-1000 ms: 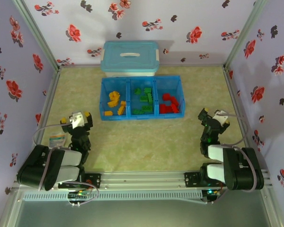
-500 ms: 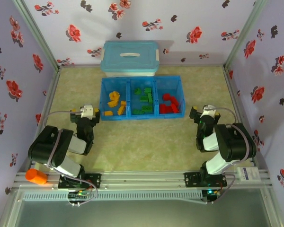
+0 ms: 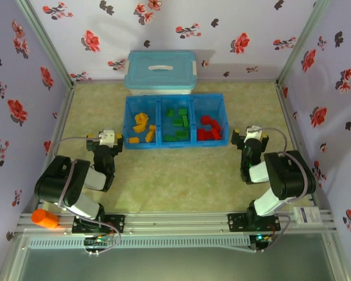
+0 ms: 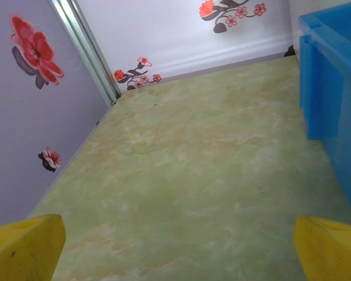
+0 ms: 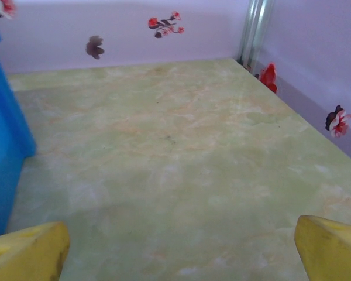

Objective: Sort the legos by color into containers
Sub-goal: Reset both arms

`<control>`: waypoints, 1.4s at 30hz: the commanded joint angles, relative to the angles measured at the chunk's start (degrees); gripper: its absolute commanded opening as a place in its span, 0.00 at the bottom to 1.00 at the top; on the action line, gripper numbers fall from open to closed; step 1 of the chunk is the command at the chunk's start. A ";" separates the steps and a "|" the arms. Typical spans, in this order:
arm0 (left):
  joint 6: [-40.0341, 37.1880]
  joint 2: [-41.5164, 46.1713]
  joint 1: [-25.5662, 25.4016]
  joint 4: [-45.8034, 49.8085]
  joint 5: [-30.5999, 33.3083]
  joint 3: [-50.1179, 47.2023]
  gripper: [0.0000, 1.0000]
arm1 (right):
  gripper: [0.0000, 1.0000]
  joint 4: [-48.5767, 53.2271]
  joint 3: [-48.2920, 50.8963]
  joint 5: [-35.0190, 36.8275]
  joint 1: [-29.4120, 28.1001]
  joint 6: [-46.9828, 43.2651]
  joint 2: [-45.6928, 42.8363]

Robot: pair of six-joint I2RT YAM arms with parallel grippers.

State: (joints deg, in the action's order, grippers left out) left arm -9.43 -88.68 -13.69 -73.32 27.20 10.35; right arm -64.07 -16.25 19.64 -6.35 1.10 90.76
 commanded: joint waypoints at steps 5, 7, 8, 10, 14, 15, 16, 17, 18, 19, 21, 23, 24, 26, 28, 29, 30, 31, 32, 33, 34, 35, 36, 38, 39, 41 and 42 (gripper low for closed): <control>7.40 -0.35 7.04 10.32 -6.29 6.01 1.00 | 0.99 12.21 -5.30 -2.15 4.24 5.44 -1.39; 8.33 -1.18 8.10 13.01 -5.35 8.94 1.00 | 0.99 12.44 -5.37 -2.15 4.28 5.43 -1.46; 9.69 -0.51 8.85 17.33 -6.18 10.51 1.00 | 0.99 12.39 -5.38 -2.14 4.24 5.48 -1.44; 13.16 0.10 12.22 20.40 -10.05 11.36 1.00 | 0.99 12.75 -5.60 -2.10 4.24 5.49 -1.29; 13.04 0.00 12.38 19.94 -10.33 11.16 1.00 | 1.00 12.81 -5.57 -2.24 4.32 5.51 -1.30; 13.05 0.09 12.38 20.14 -10.33 11.18 1.00 | 0.99 12.68 -5.51 -2.32 4.33 5.49 -1.44; 12.95 -0.02 12.40 19.91 -10.41 11.10 1.00 | 1.00 12.57 -5.56 -3.23 4.33 5.09 -1.33; 12.75 0.06 12.37 19.98 -11.09 11.17 1.00 | 0.99 13.26 -6.07 -6.46 4.33 3.85 -1.26; 11.87 -0.05 12.34 20.18 -13.34 11.26 1.00 | 0.99 13.57 -6.11 -9.75 4.33 2.67 -1.27; 8.47 0.16 11.87 20.62 -20.00 11.28 0.97 | 0.99 12.72 -5.53 -11.44 4.33 2.12 -1.55; 5.55 0.44 11.01 15.58 -23.12 8.25 0.94 | 1.00 9.94 -4.18 -15.97 4.33 0.32 -1.48; 5.23 0.47 10.62 13.74 -23.14 7.35 1.00 | 0.99 9.92 -4.13 -16.79 4.46 0.13 -1.56; 5.55 0.29 10.79 14.99 -22.69 8.16 1.00 | 0.99 10.15 -4.40 -17.23 4.77 0.32 -1.48; 7.77 0.13 12.02 21.04 -21.18 11.55 1.00 | 0.99 11.67 -5.12 -14.94 4.94 1.47 -1.42; 10.37 0.27 14.14 23.49 -22.35 12.62 1.00 | 0.99 13.22 -6.02 -11.72 4.94 2.76 -1.28; 10.26 0.22 14.19 23.21 -22.33 12.59 1.00 | 0.99 13.99 -6.30 -10.64 4.94 3.31 -1.30; 10.26 0.25 14.18 23.38 -22.30 12.61 1.00 | 0.99 14.09 -6.35 -10.07 5.03 3.55 -1.29; 10.25 0.17 14.15 23.28 -22.28 12.59 1.00 | 0.99 13.98 -6.39 -10.06 5.03 3.55 -1.33; 10.29 0.26 14.14 23.33 -22.36 12.57 1.00 | 0.99 13.93 -6.27 -9.97 5.03 3.60 -1.30; 10.22 0.18 14.19 23.31 -22.31 12.59 1.00 | 0.99 13.89 -6.30 -9.97 5.03 3.47 -1.38; 10.22 0.27 14.14 23.27 -22.40 12.59 1.00 | 0.99 13.76 -6.21 -9.97 5.03 3.51 -1.30; 10.22 0.22 14.21 23.22 -22.37 12.59 1.00 | 0.99 13.80 -6.20 -9.88 5.03 3.47 -1.36; 10.22 0.19 14.20 23.22 -22.32 12.50 1.00 | 0.99 13.81 -6.16 -9.93 5.03 3.46 -1.45; 10.19 0.19 14.21 23.14 -22.33 12.50 1.00 | 0.99 13.72 -6.18 -9.93 5.03 3.48 -1.46; 10.22 0.22 14.14 23.13 -22.36 12.50 1.00 | 0.99 13.69 -6.19 -9.88 5.03 3.47 -1.40; 10.21 0.18 14.13 23.13 -22.31 12.50 1.00 | 0.99 13.67 -6.21 -9.89 5.03 3.49 -1.45; 10.22 0.19 14.16 23.13 -22.32 12.50 1.00 | 0.99 13.71 -6.21 -9.88 5.03 3.47 -1.43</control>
State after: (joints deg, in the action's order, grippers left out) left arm 0.10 -89.27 0.27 -50.48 5.69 22.13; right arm -50.57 -21.34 8.62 -1.74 3.62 90.00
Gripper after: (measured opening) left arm 0.997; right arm 0.994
